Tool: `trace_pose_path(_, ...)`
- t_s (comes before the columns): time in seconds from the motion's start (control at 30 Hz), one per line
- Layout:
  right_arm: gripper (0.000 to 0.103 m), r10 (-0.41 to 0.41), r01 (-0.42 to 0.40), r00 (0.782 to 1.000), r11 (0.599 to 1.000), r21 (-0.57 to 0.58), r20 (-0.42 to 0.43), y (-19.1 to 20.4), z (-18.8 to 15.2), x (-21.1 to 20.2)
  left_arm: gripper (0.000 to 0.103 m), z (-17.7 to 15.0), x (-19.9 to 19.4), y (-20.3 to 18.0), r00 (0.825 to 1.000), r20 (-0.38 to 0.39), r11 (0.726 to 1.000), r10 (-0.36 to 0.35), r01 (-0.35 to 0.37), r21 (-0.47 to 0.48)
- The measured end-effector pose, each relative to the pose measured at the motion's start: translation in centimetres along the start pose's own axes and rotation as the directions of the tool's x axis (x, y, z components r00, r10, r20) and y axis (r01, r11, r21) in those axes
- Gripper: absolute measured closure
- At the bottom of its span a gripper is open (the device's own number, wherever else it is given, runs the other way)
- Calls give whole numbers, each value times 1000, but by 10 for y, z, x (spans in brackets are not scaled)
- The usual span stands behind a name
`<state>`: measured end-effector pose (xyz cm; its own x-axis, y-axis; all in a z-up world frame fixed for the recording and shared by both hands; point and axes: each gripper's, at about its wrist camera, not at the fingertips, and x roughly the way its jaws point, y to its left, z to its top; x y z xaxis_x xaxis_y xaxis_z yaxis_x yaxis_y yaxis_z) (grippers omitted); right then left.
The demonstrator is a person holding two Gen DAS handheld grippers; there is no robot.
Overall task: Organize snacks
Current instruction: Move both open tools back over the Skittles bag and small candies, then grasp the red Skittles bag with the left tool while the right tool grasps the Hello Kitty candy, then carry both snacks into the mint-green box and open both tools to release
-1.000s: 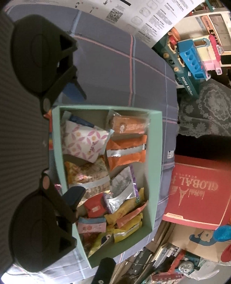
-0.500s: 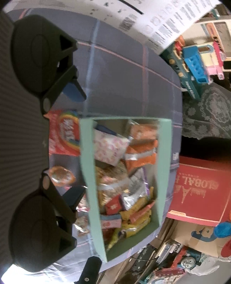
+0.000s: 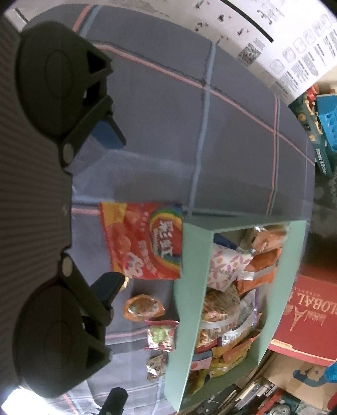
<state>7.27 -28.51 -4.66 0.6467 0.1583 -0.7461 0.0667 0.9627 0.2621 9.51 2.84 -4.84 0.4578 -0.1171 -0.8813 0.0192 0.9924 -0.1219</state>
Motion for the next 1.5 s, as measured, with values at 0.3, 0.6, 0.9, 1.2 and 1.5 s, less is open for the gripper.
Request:
trace_pose_path(0.3, 17, -72, 72, 997, 997, -13, 17, -9, 18, 29, 0, 16, 24, -22, 999, -4, 998, 40, -40, 51)
trace_pose_path(0.6, 30, -68, 68, 998, 995, -69, 3, -3, 22, 62, 0, 16, 37, -16, 994, 1, 991, 106, -106, 82)
trace_pose_path(0.9, 71, -93, 103, 994, 966, -236, 52, 21, 11, 67, 35, 6, 29, -21, 994, 72, 990, 84, -92, 111)
trace_pose_path(1.2, 75, -68, 72, 997, 985, -157, 28, 9, 5, 50, 50, -1, 17, -20, 996, 76, 993, 54, -61, 98)
trace_pose_path(1.5, 75, -44, 47, 999, 995, -90, 30, -5, -4, 23, 51, -16, -9, 0, 998, 66, 998, 24, -27, 50)
